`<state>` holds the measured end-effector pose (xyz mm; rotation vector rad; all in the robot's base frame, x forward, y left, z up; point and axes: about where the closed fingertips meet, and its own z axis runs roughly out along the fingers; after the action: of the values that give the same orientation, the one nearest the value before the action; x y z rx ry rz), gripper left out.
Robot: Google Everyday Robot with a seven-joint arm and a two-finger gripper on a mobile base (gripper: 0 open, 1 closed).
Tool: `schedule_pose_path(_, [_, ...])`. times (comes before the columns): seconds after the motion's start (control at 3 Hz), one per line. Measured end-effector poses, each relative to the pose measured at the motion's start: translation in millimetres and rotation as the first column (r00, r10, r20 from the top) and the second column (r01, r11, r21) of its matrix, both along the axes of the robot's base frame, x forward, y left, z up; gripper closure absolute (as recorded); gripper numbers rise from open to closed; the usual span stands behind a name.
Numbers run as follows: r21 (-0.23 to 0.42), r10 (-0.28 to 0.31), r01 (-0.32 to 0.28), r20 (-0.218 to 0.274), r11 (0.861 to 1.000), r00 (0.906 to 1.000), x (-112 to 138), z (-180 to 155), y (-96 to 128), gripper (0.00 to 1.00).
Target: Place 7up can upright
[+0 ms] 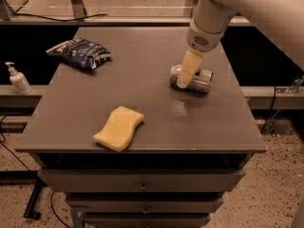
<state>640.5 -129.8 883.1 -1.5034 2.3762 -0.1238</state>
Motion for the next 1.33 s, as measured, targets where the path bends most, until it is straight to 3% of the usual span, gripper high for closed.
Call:
schedule_pose_path(0.67, [-0.002, -0.067, 0.067, -0.059, 0.998, 0.996, 9, -33, 2, 0.01])
schedule_pose_path(1.33, [-0.017, -0.103, 0.102, -0.094, 0.995, 0.9903, 6, -44, 4, 0.4])
